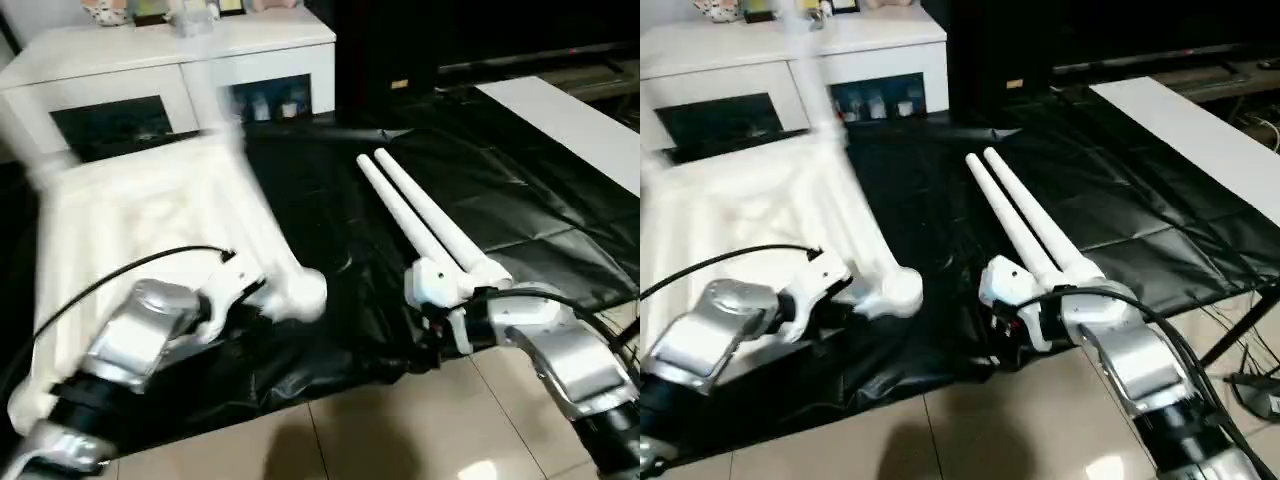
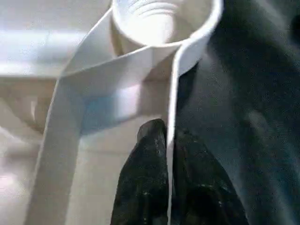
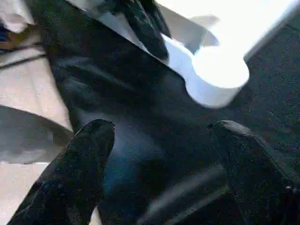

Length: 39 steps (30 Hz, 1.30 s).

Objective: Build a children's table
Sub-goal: Rotate table base, then pick table leg

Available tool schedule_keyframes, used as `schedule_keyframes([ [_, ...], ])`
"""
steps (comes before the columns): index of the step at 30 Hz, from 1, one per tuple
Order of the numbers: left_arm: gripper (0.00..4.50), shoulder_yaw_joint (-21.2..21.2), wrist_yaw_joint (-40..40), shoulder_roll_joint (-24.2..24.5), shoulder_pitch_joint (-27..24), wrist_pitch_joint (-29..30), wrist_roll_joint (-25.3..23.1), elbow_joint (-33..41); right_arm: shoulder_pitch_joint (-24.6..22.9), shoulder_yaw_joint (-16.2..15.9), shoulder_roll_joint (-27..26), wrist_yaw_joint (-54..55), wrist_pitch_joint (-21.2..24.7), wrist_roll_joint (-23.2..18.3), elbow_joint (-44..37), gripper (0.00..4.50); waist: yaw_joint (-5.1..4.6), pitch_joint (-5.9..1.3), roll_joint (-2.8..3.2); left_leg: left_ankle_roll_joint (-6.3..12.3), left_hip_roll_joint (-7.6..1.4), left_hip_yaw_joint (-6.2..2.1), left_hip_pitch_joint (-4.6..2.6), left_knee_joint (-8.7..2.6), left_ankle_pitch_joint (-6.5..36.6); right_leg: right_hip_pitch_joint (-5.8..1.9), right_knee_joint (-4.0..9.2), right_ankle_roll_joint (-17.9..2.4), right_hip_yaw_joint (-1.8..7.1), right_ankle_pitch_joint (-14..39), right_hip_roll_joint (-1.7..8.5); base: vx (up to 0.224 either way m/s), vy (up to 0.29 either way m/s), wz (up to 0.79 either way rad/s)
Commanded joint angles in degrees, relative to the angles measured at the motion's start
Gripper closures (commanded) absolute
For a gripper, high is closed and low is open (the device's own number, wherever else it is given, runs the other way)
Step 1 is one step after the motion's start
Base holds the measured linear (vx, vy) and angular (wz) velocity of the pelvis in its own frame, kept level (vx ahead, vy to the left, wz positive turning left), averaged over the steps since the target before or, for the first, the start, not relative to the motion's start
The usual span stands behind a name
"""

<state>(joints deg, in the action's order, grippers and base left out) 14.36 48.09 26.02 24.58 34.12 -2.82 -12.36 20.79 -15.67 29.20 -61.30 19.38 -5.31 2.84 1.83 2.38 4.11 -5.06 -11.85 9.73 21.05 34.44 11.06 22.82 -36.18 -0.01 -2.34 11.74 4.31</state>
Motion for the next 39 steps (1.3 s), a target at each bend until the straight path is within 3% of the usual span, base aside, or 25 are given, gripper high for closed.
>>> schedule_keyframes([
  [1,4.45,-1.91,-5.21,0.06,0.5,-2.44,-2.74,-2.58,1.93,0.5,-0.74,4.63,-0.86,2.75,3.04,0.81,0.61,-3.7,-0.78,3.13,-0.12,-0.19,0.17,-3.39,7.62,-3.04,4.63,-13.38,1.57,5.95,2.36,0.0,0.0,0.0],
  [6,4.48,-1.39,-5.69,-0.6,2.22,-10.61,-2.68,-6.55,3.9,2.47,-2.77,11.75,0.1,4.51,6.61,0.81,0.91,-4.01,-0.54,4.33,-0.05,-0.16,0.12,-3.03,5.02,-3.04,4.03,-14.62,1.48,-0.45,2.27,0.0,0.0,0.0],
  [12,4.48,0.08,-4.96,0.99,4.21,-16.9,-3.47,-12.19,7.48,4.7,-5.9,21.62,3.34,7.08,11.53,0.81,1.21,-3.68,-0.27,2.15,-0.22,-0.14,-0.2,-3.49,8.7,-2.95,4.34,-13.87,1.49,3.74,2.43,0.0,0.0,0.0],
  [15,3.89,-1.46,-0.84,1.52,4.36,-15.6,-0.35,-11.08,10.44,6.14,-7.56,26.11,7.83,7.58,14.63,0.81,0.86,-3.8,0.09,0.86,-0.09,-0.16,-0.32,-3.53,8.68,-2.92,4.09,-14.33,1.51,2.45,2.33,0.0,0.0,0.0],
  [16,3.83,-2.11,0.55,2.4,4.51,-15.36,0.64,-10.64,13.47,9.0,-9.24,29.06,11.79,5.82,18.14,0.64,0.8,-3.89,0.26,0.67,-0.13,-0.17,-0.35,-3.52,8.64,-2.92,3.91,-14.83,1.54,1.56,2.41,0.0,0.0,0.0],
  [20,3.46,-3.93,-0.39,3.74,5.5,-17.1,1.08,-10.61,18.84,11.73,-10.31,33.91,14.97,5.46,24.86,0.35,0.83,-4.04,0.14,0.42,-0.1,-0.07,-0.38,-3.34,6.97,-3.07,3.56,-15.6,1.46,-2.32,2.31,0.0,0.0,0.0],
  [23,3.15,-4.74,-1.66,4.19,6.08,-18.48,0.84,-10.38,20.51,11.87,-10.48,35.12,15.93,6.05,27.09,0.08,0.9,-4.0,0.09,0.31,-0.03,0.01,-0.33,-3.28,6.78,-3.24,3.46,-15.61,1.44,-2.65,2.37,0.0,0.0,0.0],
  [24,3.06,-6.21,0.5,4.75,6.23,-18.2,3.26,-7.03,22.8,11.31,-10.51,37.02,19.06,7.62,30.49,0.04,0.95,-3.94,-0.2,0.34,-0.05,0.05,-0.34,-3.33,6.73,-3.22,3.56,-15.53,1.46,-2.41,2.38,0.0,0.0,0.0],
  [29,3.06,-6.8,7.42,6.41,4.55,-14.45,8.54,1.72,25.86,11.68,-10.91,38.73,21.84,8.05,36.6,0.04,1.23,-3.9,-0.18,-0.31,-0.21,0.23,-0.4,-3.31,6.4,-3.11,3.22,-16.4,1.43,-1.21,2.47,0.0,0.0,0.0],
  [30,3.06,-6.11,11.8,7.81,2.8,-9.78,12.51,8.94,26.95,11.59,-11.22,37.07,24.09,7.15,40.05,0.04,1.21,-3.86,-0.48,-0.15,-0.35,0.41,-0.42,-3.29,6.43,-3.03,3.17,-16.47,1.47,-1.14,2.49,0.0,0.0,0.0],
  [31,3.06,-5.65,14.21,8.5,1.81,-7.16,14.97,13.17,27.36,11.61,-11.46,36.2,25.32,6.56,41.9,0.04,1.33,-3.8,-0.36,0.13,-0.42,0.42,-0.23,-3.35,5.98,-2.98,3.05,-16.77,1.37,-0.9,2.48,0.0,0.0,0.0],
  [39,3.06,-5.39,15.17,8.76,1.22,-2.63,18.93,19.78,29.01,12.24,-12.66,35.32,25.42,5.8,48.54,0.04,1.72,-3.4,-0.56,-0.56,-0.36,0.55,-0.44,-3.52,8.89,-2.68,3.58,-15.24,1.44,4.93,2.39,0.0,0.0,0.0],
])
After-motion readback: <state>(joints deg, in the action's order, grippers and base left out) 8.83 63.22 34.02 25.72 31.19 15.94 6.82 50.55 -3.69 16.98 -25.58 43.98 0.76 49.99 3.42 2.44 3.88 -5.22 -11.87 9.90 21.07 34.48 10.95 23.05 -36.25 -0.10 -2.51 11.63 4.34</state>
